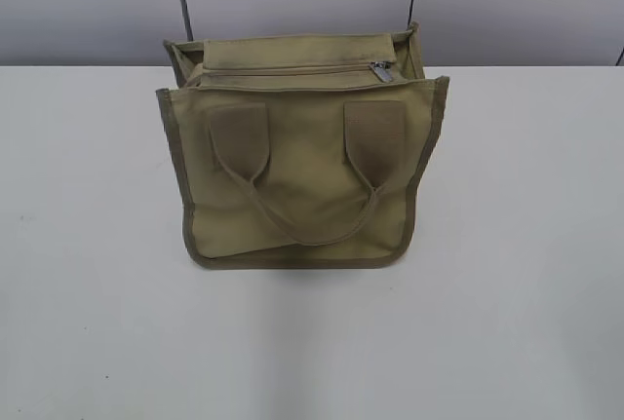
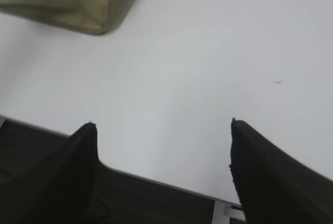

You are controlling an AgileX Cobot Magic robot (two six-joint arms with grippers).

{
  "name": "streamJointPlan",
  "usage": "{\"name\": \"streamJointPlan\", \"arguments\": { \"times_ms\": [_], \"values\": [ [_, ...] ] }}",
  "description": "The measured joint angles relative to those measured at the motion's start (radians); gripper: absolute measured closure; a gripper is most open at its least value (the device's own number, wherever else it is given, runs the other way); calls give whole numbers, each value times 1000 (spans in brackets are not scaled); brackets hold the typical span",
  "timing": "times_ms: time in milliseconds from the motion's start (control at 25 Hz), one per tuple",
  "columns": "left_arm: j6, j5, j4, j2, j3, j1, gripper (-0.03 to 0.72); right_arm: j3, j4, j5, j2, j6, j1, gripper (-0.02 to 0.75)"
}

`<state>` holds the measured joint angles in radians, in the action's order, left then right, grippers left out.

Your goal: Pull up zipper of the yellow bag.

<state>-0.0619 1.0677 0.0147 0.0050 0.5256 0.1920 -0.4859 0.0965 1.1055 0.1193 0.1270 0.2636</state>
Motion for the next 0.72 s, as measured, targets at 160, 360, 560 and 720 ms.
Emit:
{"name": "streamJointPlan", "arguments": {
  "times_ms": [160, 360, 560, 720],
  "values": [
    [0, -1, 0, -14, 0, -95, 251, 0, 6, -1, -111, 0, -180, 160],
    [1, -2, 0, -14, 0, -170, 251, 0, 11, -2, -125, 0, -343, 160],
    [1, -2, 0, -14, 0, -190, 251, 0, 13, -2, -125, 0, -366, 160],
    [1, -2, 0, -14, 0, -190, 251, 0, 13, -2, -125, 0, -366, 160]
  ]
}}
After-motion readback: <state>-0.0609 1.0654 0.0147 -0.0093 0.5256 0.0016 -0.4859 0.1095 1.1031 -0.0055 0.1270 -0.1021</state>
